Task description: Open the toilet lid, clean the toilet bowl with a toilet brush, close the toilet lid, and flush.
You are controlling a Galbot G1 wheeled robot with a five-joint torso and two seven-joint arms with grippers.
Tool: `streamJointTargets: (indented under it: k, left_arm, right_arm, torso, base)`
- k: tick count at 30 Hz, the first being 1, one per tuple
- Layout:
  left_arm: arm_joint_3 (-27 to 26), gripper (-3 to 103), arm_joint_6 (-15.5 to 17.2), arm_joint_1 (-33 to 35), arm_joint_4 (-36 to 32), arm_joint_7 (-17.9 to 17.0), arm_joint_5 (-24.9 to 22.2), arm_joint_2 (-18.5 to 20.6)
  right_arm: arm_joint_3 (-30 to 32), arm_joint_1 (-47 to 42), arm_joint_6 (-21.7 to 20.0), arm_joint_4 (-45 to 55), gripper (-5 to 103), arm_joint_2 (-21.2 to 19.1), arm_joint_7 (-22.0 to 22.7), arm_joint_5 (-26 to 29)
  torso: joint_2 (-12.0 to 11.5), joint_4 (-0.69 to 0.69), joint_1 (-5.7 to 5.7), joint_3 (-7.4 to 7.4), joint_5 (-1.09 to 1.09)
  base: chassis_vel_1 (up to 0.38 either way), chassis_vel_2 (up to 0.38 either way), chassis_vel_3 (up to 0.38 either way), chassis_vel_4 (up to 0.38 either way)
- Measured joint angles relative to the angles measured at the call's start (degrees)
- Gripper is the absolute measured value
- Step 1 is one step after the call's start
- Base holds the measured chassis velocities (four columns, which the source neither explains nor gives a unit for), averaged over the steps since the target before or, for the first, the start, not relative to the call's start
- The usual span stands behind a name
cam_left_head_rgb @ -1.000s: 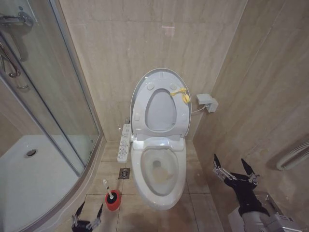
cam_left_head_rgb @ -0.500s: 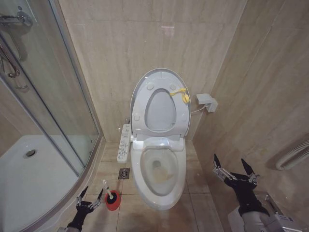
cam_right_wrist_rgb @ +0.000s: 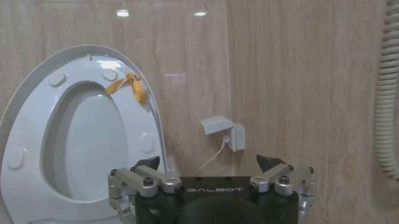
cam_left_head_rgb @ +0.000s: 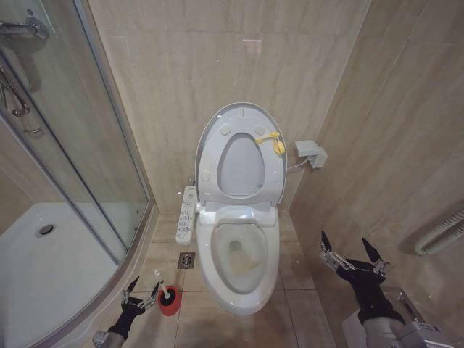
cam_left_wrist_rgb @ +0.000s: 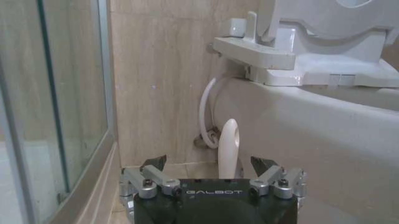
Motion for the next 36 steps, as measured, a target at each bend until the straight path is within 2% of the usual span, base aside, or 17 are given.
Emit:
streamJointTargets:
  k: [11, 12, 19, 20, 27, 28, 34, 35, 36]
  left_arm:
    - [2.6, 89, -0.9, -6.5, 5.5, 2.4, 0.1, -0.8]
    - [2.7, 85, -0.9, -6.7, 5.6, 2.5, 0.1, -0.8]
    - [2.5, 85, -1.1, -6.7, 5.9, 3.9, 0.0, -1.0]
    - [2.3, 65, -1.2, -6.5, 5.9, 4.2, -0.2, -1.0]
    - [2.0, 65, -1.5, -5.6, 5.6, 4.8, -0.9, -0.9]
    - [2.0, 37, -1.5, -5.6, 5.5, 4.9, -1.0, -0.9]
    - [1.9, 37, -1.5, -5.4, 5.4, 5.1, -1.3, -0.8]
    - [1.9, 22, -1.5, -5.4, 5.4, 5.2, -1.3, -0.8]
    - [1.9, 22, -1.5, -5.4, 5.4, 5.2, -1.3, -0.8]
  right_arm:
    - [0.0, 0.0, 0.0, 0.0, 100, 0.0, 0.0, 0.0]
    - [0.0, 0.0, 0.0, 0.0, 100, 0.0, 0.0, 0.0]
    - [0.0, 0.0, 0.0, 0.0, 100, 0.0, 0.0, 0.0]
    - [0.0, 0.0, 0.0, 0.0, 100, 0.0, 0.0, 0.0]
    - [0.0, 0.0, 0.0, 0.0, 100, 0.0, 0.0, 0.0]
    - [0.0, 0.0, 0.0, 0.0, 100, 0.0, 0.0, 0.0]
    - [0.0, 0.0, 0.0, 0.0, 100, 0.0, 0.0, 0.0]
    - [0.0, 0.0, 0.0, 0.0, 100, 0.0, 0.0, 0.0]
    - [0.0, 0.0, 0.0, 0.0, 100, 0.0, 0.0, 0.0]
  torso:
    - [0.0, 0.00, 0.00, 0.00, 0.00]
    - [0.0, 0.00, 0.00, 0.00, 0.00]
    - [0.0, 0.00, 0.00, 0.00, 0.00]
    - [0.0, 0.00, 0.00, 0.00, 0.00]
    - [0.0, 0.00, -0.01, 0.00, 0.00]
    - [0.0, 0.01, -0.01, 0.00, 0.00]
    - [0.0, 0.01, -0.01, 0.00, 0.00]
    - [0.0, 0.00, 0.00, 0.00, 0.00]
    - [0.0, 0.00, 0.00, 0.00, 0.00]
  base:
    - [0.000, 0.000, 0.000, 0.000]
    - [0.000, 0.000, 0.000, 0.000]
    - [0.000, 0.000, 0.000, 0.000]
    - [0.000, 0.000, 0.000, 0.000]
    - [0.000, 0.000, 0.000, 0.000]
    - [0.000, 0.000, 0.000, 0.000]
    - [0.000, 0.000, 0.000, 0.000]
    - [0.000, 0.000, 0.000, 0.000]
    - [0.000, 0.000, 0.000, 0.000]
